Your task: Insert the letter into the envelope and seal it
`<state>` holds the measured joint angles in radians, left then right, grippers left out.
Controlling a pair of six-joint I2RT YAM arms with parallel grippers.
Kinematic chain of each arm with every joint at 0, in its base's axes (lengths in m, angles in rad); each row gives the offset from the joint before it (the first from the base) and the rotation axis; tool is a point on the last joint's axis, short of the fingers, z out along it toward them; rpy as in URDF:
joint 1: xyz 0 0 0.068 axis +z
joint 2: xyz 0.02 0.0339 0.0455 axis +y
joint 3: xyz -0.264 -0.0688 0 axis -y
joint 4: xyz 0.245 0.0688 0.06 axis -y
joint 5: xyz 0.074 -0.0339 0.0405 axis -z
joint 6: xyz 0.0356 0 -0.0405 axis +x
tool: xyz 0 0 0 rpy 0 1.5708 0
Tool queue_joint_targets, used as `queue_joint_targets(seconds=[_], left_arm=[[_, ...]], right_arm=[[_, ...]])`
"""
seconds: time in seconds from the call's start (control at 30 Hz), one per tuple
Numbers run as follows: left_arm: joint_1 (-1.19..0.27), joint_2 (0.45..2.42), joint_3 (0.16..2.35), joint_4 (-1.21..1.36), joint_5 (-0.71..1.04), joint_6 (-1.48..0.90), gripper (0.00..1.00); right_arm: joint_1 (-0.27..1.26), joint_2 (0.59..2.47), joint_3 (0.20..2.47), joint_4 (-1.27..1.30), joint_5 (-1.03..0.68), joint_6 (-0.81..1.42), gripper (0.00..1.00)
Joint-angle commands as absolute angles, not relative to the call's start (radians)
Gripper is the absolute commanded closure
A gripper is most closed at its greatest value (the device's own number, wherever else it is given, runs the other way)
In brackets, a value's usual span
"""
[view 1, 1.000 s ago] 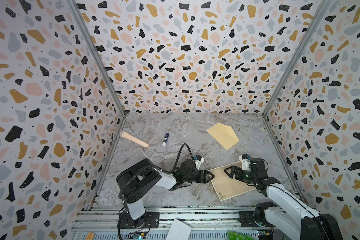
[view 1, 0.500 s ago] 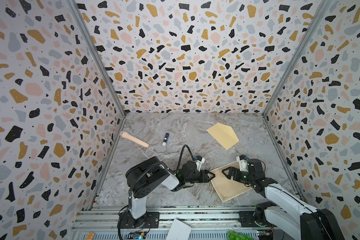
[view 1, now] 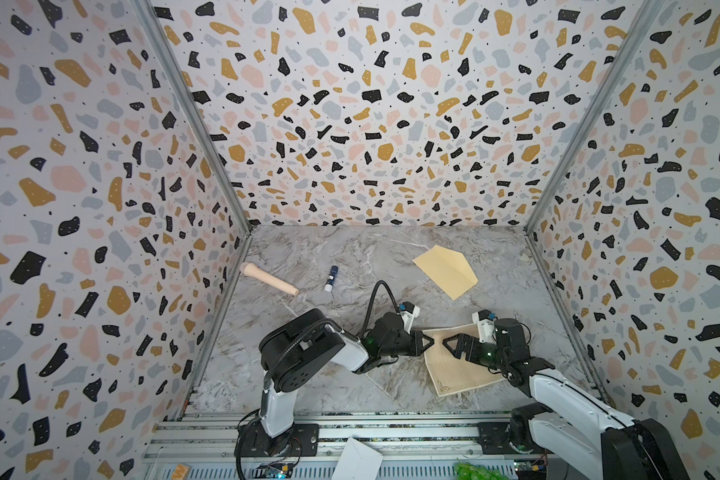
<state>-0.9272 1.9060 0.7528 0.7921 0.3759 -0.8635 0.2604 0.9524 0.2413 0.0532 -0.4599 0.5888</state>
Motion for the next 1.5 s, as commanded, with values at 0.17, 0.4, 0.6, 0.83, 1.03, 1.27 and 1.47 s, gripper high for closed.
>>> queue_joint_targets(seconds=[0.17,0.4,0.6,0.83,1.03,1.27,1.47], left_arm=[[-0.931,1.676,0.933,0.166,0.184,-0.372,1.00],[-0.930,1.543,1.078,-0.198,0.006,-0.093,1.00],[-0.930,1.379,1.104,-0.307,-0.147,0.082,1.00],[-0.932,1.164,1.018,-0.258,-0.174,0.292,1.00],[-0.932,1.008,0.916,-0.167,-0.105,0.387,1.00],[-0.933,0.944,0.870,-0.149,-0.066,0.429,1.00],[-0.932,0.922,0.822,-0.114,-0.028,0.438,1.00]], right_arm=[[0.265,0.782,0.458,-0.036,-0.433,0.445,0.01],[0.265,0.705,0.597,-0.015,-0.447,0.253,0.00],[0.275,0.704,0.640,-0.001,-0.561,0.018,0.06],[0.391,0.760,0.683,-0.075,-0.552,-0.212,0.16],[0.484,0.823,0.723,-0.108,-0.473,-0.302,0.19],[0.552,0.868,0.736,-0.045,-0.403,-0.307,0.32],[0.583,0.907,0.747,-0.020,-0.349,-0.308,0.42]])
